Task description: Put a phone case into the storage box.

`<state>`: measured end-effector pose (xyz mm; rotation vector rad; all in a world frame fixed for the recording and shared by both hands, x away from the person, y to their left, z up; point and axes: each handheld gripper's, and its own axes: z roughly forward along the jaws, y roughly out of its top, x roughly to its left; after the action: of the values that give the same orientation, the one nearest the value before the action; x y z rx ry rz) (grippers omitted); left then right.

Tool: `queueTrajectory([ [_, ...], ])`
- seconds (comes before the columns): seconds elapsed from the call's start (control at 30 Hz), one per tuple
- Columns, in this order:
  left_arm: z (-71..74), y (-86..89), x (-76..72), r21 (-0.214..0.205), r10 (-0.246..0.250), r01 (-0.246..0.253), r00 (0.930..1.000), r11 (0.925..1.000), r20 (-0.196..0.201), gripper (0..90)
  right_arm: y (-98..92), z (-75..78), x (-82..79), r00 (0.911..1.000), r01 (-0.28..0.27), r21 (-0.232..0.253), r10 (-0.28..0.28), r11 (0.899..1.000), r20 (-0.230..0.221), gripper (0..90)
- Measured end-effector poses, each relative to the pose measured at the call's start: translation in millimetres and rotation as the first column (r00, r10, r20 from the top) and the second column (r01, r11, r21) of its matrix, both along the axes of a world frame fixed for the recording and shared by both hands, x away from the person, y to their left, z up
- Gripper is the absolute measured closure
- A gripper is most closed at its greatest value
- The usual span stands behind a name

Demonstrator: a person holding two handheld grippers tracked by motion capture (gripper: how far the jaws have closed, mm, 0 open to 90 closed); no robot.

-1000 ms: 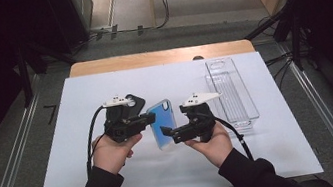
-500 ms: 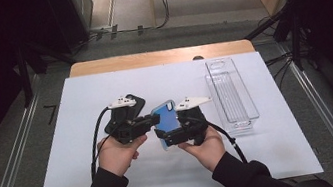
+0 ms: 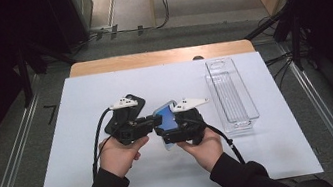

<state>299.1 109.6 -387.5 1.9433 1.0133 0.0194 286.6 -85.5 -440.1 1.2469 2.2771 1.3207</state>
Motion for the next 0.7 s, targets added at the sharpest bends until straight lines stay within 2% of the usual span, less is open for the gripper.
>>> queueTrajectory([
  [0.2, 5.0, 11.0, 3.4, -0.018, 0.014, -0.014, 0.9999, 0.9997, -0.006, 58.4, -8.3, -0.5, 5.7, 0.9998, 0.015, 0.002, -0.015, 1.0, -0.012, 16.4],
  [0.4, 5.8, 17.1, 4.4, -0.031, -0.01, 0.01, 0.9999, 0.9995, -0.013, 47.1, -19.6, -0.3, 12.5, 0.999, 0.039, 0.004, -0.039, 0.999, -0.021, 16.3],
  [0.47, 5.2, 18.0, 4.2, -0.027, -0.031, 0.031, 0.9995, 0.9992, -0.008, 44.2, -23.0, -0.5, 14.7, 0.9988, 0.044, 0.004, -0.043, 0.999, -0.021, 16.3],
  [0.57, 2.6, 18.4, 2.9, -0.004, -0.061, 0.061, 0.9978, 0.9981, 0.026, 39.9, -29.4, -0.3, 18.3, 0.9983, 0.053, 0.006, -0.053, 0.999, -0.025, 16.3],
  [0.63, -1.2, 18.0, 3.7, -0.004, -0.096, 0.096, 0.9952, 0.9954, 0.018, 37.6, -32.2, 0.4, 19.3, 0.9981, 0.056, 0.004, -0.056, 0.998, -0.024, 16.3],
  [0.7, -5.4, 17.0, 3.7, 0.02, -0.121, 0.121, 0.9924, 0.9925, 0.019, 35.5, -34.5, 0.7, 20.3, 0.9981, 0.056, 0.007, -0.056, 0.998, -0.027, 16.3],
])
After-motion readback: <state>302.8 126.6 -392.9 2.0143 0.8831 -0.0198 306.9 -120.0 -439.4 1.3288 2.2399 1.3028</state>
